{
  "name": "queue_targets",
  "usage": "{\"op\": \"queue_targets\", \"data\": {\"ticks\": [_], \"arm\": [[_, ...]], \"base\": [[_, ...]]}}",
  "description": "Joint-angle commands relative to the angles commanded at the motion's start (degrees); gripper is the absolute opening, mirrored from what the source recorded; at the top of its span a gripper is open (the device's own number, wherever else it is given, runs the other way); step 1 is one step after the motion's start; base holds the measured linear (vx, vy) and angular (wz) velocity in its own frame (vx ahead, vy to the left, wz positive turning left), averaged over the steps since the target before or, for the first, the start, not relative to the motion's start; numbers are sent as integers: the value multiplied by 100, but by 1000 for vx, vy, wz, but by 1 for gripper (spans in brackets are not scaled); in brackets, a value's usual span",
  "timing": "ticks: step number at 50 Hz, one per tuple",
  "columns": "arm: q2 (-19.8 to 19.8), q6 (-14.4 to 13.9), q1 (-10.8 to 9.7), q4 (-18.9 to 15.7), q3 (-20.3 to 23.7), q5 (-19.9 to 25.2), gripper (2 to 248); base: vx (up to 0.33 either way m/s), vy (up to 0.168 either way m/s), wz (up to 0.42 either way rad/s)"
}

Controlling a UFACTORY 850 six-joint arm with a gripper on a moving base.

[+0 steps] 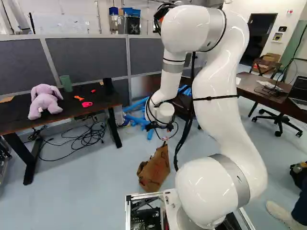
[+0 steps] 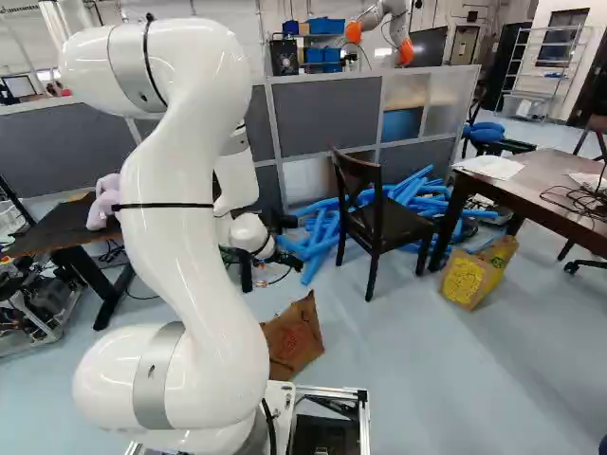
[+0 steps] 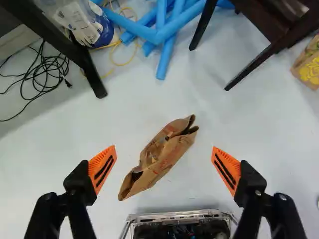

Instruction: Pick up the bag on the ground and place it on the table

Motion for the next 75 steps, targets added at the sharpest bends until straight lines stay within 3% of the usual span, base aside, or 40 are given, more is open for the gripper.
{"op": "queue_targets", "data": {"ticks": [15,46,75], "arm": [[-410,0,159,370,-287,-175,247],[-1159,0,175,1109,-733,-543,247],[-1898,0,206,1169,-1308,-583,247]], "base": [[0,0,0],[0,0,0],[0,0,0]]}}
